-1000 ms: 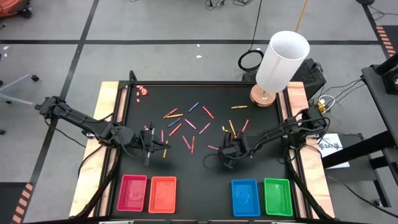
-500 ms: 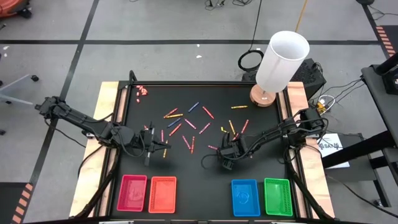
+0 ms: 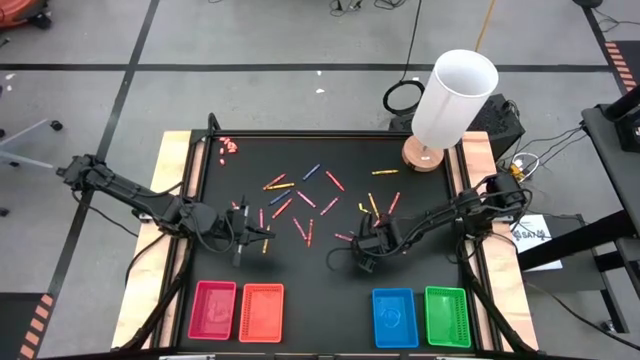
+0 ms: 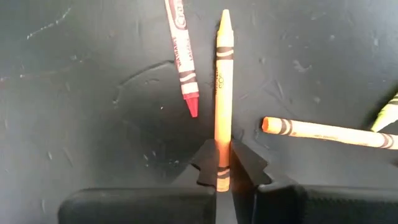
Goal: Sort crayons
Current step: Put the orange crayon into the orange bin
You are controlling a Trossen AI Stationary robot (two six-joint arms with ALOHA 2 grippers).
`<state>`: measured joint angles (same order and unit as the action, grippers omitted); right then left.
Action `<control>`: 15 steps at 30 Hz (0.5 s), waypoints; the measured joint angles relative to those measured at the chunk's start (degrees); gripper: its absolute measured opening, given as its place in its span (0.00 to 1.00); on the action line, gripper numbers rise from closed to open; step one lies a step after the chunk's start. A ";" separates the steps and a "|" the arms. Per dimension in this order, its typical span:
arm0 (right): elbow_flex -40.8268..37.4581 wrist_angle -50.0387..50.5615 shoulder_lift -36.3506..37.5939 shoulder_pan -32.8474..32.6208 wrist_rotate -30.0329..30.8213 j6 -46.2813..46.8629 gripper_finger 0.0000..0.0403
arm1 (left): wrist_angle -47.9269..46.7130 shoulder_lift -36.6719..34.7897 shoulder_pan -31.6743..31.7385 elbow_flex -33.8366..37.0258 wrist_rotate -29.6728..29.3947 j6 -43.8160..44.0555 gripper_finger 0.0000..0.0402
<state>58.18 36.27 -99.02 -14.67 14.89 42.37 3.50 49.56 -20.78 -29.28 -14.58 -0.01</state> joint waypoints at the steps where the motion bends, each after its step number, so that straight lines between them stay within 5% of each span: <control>1: -0.01 0.00 0.97 -0.13 0.89 -0.32 0.01 | 0.00 0.14 0.01 0.00 -0.31 -0.32 0.00; 10: 0.18 -2.41 10.51 -0.68 5.21 -5.89 0.01 | 0.07 1.05 0.07 0.00 -2.11 -0.37 0.00; 15: 0.21 -12.20 12.13 -1.92 13.86 -13.66 0.01 | 0.14 1.03 0.07 0.00 -2.13 -0.37 0.00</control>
<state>58.40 24.08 -86.89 -16.59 28.75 28.72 3.64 50.59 -20.71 -29.28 -16.71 -0.38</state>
